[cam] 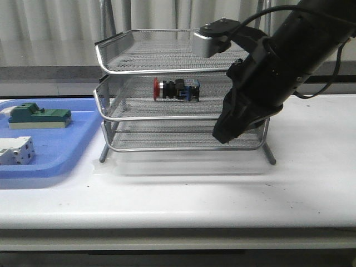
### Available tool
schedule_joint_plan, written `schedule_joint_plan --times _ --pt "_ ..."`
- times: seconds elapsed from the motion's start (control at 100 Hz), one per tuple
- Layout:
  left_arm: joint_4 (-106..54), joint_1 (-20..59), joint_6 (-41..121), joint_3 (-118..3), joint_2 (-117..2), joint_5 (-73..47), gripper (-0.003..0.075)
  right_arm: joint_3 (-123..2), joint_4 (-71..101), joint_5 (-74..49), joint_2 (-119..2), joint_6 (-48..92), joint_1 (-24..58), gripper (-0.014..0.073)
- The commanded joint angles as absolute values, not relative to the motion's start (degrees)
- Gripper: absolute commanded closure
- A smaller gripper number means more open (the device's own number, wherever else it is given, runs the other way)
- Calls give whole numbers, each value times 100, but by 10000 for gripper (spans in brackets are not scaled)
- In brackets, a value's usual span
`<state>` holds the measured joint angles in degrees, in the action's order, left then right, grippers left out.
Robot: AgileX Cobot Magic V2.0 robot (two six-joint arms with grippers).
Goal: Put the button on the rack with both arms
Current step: 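Push the middle tray back into the rack with the right gripper, then withdraw the right gripper from the rack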
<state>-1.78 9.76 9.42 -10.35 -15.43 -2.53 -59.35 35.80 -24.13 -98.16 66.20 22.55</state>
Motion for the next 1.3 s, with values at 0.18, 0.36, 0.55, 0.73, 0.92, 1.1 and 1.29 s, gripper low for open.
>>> schedule_joint_plan --times 0.18,0.36,0.55,0.73,0.92,1.1,1.29 --pt "-230 958 896 -1202 -1570 206 740 -6228 3620 -2717 -9573 6445 2221 661" --pt "-230 958 896 -1202 -1570 206 740 -6223 3604 -3131 -9360 5689 2220 654" --pt "-230 958 896 -1202 -1570 206 740 -6210 2763 -3116 -8790 4259 2208 654" --pt "-230 958 896 -1202 -1570 206 740 -6201 1491 -3315 -8042 2542 2028 654" --pt "-240 958 896 -1202 -1570 206 740 -5941 1101 -3365 -7009 1982 1605 654" --pt "-240 958 896 -1202 -1570 206 740 -5523 1101 -3682 -6075 1826 1061 654" --pt "-240 958 896 -1202 -1570 206 740 -4822 1101 -3688 -4976 1740 607 654"
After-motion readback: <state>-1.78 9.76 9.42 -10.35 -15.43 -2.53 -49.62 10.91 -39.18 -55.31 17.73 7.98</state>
